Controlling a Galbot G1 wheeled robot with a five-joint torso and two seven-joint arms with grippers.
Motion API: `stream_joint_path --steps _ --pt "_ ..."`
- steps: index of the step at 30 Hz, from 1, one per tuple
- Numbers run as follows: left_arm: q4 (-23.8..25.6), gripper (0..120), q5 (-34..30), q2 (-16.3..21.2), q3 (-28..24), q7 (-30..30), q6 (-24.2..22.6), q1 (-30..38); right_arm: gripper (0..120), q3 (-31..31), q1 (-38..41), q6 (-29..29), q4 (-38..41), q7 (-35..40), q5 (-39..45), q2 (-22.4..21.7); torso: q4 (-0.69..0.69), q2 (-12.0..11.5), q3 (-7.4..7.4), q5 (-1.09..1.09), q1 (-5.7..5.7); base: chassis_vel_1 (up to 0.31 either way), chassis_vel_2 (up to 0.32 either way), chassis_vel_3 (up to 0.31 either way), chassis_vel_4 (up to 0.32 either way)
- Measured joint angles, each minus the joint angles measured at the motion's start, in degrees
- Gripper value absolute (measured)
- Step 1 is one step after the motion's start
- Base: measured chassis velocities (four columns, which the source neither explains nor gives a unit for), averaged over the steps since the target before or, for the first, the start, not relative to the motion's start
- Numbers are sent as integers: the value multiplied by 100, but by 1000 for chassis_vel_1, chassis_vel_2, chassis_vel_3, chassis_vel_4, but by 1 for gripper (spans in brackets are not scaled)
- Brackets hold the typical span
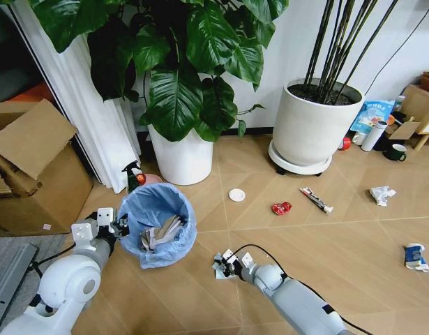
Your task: Pick up the trash bin and place the garbage on the floor into it.
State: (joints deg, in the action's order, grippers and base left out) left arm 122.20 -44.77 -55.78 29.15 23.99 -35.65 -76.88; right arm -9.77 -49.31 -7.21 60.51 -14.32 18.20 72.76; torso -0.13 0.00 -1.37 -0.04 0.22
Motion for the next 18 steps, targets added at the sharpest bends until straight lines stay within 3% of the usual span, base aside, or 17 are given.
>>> stream_joint_path --steps 9,18 --pt "70 0 0 11 -4 0 0 -38 0 515 -193 -197 982 256 590 -334 -1 0 0 0 0 0 0 0 0" --pt "17 0 -122 115 -184 4 -77 -3 0 1057 131 -537 3070 612 1445 -1226 0 0 0 0 0 0 0 0 0"
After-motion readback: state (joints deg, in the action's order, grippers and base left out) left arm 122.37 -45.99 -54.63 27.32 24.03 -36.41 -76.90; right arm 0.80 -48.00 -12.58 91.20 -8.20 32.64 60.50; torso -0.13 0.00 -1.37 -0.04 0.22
